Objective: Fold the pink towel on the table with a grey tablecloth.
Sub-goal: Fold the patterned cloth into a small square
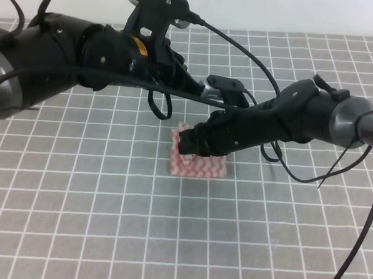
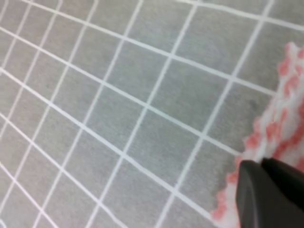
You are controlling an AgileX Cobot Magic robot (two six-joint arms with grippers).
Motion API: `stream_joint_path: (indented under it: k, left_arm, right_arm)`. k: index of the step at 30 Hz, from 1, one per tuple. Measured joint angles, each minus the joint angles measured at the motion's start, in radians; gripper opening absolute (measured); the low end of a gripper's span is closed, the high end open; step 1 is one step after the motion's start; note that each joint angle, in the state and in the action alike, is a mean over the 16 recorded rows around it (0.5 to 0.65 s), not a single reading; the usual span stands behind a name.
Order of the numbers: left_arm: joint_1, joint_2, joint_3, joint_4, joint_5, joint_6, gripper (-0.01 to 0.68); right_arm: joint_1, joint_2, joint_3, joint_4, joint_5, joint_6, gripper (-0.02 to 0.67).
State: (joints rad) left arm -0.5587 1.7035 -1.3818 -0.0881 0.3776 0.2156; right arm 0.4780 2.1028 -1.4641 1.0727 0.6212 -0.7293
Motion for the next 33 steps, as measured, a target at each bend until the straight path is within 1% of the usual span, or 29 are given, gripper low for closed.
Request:
stream_joint_path:
  k: [4, 15, 19, 23, 33]
  left_arm:
    - [0.000, -0.001, 0.000, 0.000, -0.002, 0.001, -0.002]
    - [0.000, -0.002, 0.000, 0.000, -0.002, 0.004, -0.002]
    - [0.000, -0.001, 0.000, 0.001, 0.003, 0.008, -0.002]
    - [0.000, 0.000, 0.000, 0.001, 0.008, 0.014, -0.003]
    - [0.000, 0.000, 0.000, 0.002, 0.012, 0.029, -0.002]
  right_arm:
    - [0.003, 0.003, -0.001, 0.028, 0.000, -0.019, 0.021]
    - [0.008, 0.012, -0.017, 0.056, 0.022, -0.034, 0.178]
    - [0.007, 0.013, -0.031, 0.047, 0.052, -0.034, 0.197]
    - [0.007, 0.018, -0.044, 0.031, 0.082, -0.034, 0.158]
    - [0.009, 0.046, -0.055, -0.002, 0.123, -0.034, 0.018]
